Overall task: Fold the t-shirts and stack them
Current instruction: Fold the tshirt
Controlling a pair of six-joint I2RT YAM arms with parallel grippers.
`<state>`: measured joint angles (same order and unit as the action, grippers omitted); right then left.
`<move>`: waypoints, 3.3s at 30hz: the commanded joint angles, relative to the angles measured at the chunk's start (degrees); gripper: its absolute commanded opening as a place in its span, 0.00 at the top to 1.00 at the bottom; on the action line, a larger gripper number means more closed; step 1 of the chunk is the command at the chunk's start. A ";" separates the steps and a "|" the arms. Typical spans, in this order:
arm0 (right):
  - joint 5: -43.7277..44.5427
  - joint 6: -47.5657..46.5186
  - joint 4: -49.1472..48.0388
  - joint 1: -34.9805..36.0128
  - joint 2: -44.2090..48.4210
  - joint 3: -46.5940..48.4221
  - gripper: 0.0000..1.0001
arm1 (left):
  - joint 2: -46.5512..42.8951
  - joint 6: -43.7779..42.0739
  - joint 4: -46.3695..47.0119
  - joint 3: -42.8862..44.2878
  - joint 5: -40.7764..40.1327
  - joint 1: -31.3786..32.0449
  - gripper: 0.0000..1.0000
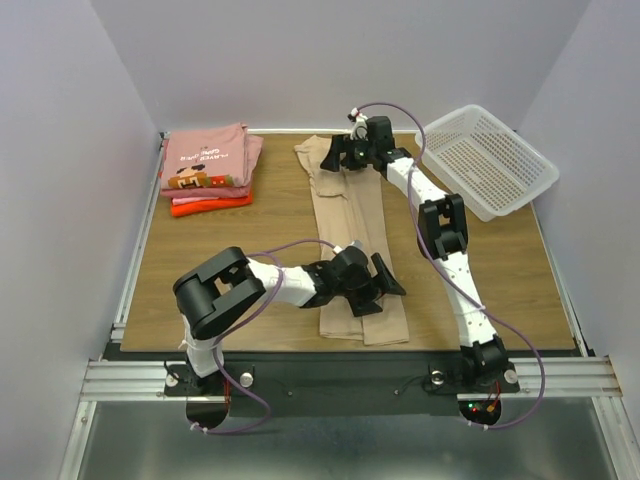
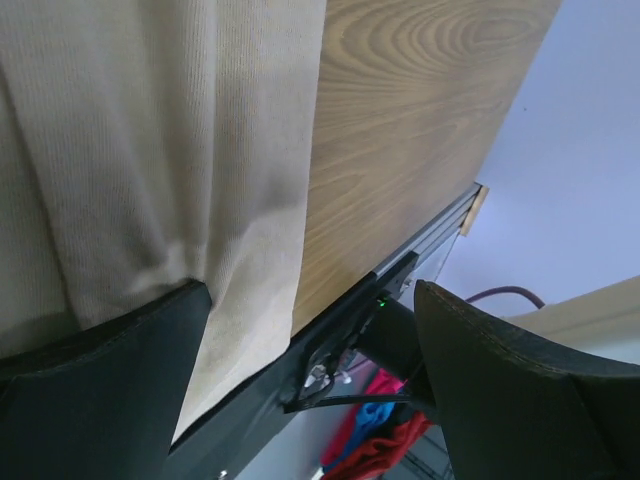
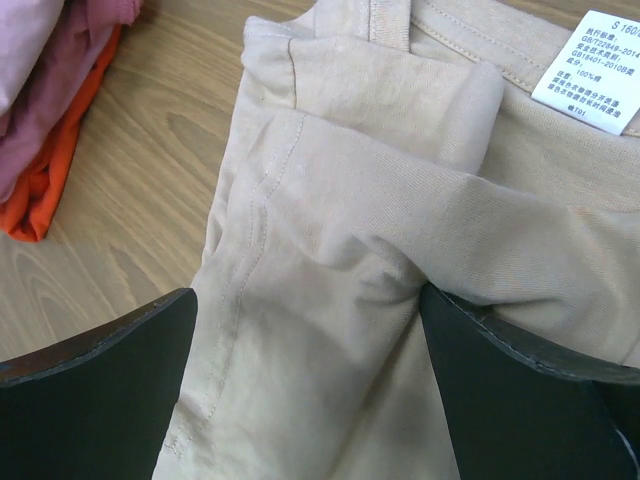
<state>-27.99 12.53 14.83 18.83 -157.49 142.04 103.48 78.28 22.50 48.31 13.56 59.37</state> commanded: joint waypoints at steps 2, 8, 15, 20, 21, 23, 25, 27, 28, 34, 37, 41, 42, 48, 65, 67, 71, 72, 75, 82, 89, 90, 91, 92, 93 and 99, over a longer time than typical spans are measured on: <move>2.32 1.09 -0.50 0.42 -4.41 0.26 0.00 | 4.63 1.61 -17.92 -1.48 2.36 3.38 0.02; -0.39 1.79 -1.29 0.42 1.03 -0.62 0.00 | -0.99 -0.76 -29.07 4.74 -7.20 4.34 0.02; -1.45 5.48 -1.56 0.51 12.09 -2.55 0.00 | -7.94 -4.10 -48.39 20.05 -23.02 9.95 0.02; 3.17 5.39 -1.47 0.42 24.93 -11.23 0.00 | -14.61 -2.09 -52.73 18.51 -28.06 12.17 0.02; 4.25 5.13 -1.56 0.42 27.91 -17.69 0.00 | -15.84 -1.56 -53.35 17.09 -28.59 12.17 0.02; 8.88 4.43 -1.47 0.33 36.96 -25.62 0.00 | -19.70 1.60 -56.15 12.45 -30.16 12.17 0.02; 14.42 5.82 -1.56 0.42 43.38 -39.99 0.00 | -23.74 5.89 -61.05 9.44 -32.45 12.08 0.02; 21.99 8.89 -1.47 0.33 54.45 -50.40 0.00 | -26.83 8.11 -63.10 3.91 -33.25 11.56 0.02; 23.23 9.43 -1.47 0.33 58.66 -61.68 0.00 | -30.06 8.46 -62.50 1.89 -33.16 11.21 0.02; 17.81 21.19 -1.65 0.42 84.34 -92.61 0.00 | -42.20 2.59 -49.15 -14.20 -26.84 4.27 0.02; 10.87 22.97 -1.56 0.42 94.01 -102.82 0.00 | -43.63 -0.23 -43.88 -18.69 -23.68 3.12 0.02; 2.88 23.94 2.73 0.42 102.63 -110.65 0.00 | -41.70 -2.69 -37.90 -22.46 -20.25 2.94 0.02; 1.02 24.03 3.62 0.42 104.04 -113.18 0.00 | -40.82 -3.83 -34.92 -22.82 -18.76 2.85 0.02; -3.21 23.68 10.21 0.42 108.27 -118.48 0.00 | -30.81 -5.86 -31.99 -19.41 -17.52 2.15 0.19; -2.34 24.03 16.99 1.12 109.07 -122.44 0.26 | -29.47 -3.05 -30.42 -23.26 -14.36 1.53 0.96; -2.68 24.46 16.20 1.30 108.80 -122.96 0.28 | -29.65 -2.61 -28.58 -24.05 -13.83 1.53 1.00; -1.65 26.75 12.68 2.09 108.28 -125.33 0.32 | -28.95 -3.48 -26.19 -23.45 -12.33 1.53 1.00; -1.28 26.75 12.59 2.26 107.75 -125.60 0.32 | -28.69 -3.57 -26.28 -23.27 -12.24 1.53 1.00; -1.98 27.45 10.06 2.87 106.17 -126.65 0.36 | -28.34 -3.75 -26.19 -23.18 -12.33 1.53 1.00; 2.31 27.81 7.41 4.29 102.82 -126.66 0.64 | -28.77 -3.05 -25.67 -24.58 -12.07 1.80 1.00; 3.74 27.28 5.82 4.37 101.40 -127.62 0.99 | -29.57 -2.61 -25.23 -24.06 -11.89 4.60 1.00; 2.16 27.28 6.26 4.37 104.46 -127.62 0.99 | -29.91 -2.08 -25.31 -24.06 -11.63 5.74 1.00; 1.80 26.84 7.31 4.37 106.67 -127.45 1.00 | -30.09 -1.73 -25.31 -24.23 -11.28 6.27 1.00; 1.36 26.06 8.88 4.29 108.52 -126.75 1.00 | -30.53 -1.38 -25.40 -24.32 -11.02 6.80 1.00; 1.10 25.61 12.47 4.37 112.10 -126.57 1.00 | -30.79 -0.94 -25.49 -24.49 -10.75 7.24 1.00; -3.13 27.72 16.46 4.55 119.17 -125.79 1.00 | -33.34 -0.85 -29.96 -21.61 -11.88 8.83 1.00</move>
<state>-29.67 40.14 27.70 22.96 -40.49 15.14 72.44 77.43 -1.37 25.50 2.35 67.64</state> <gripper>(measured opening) 0.024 0.136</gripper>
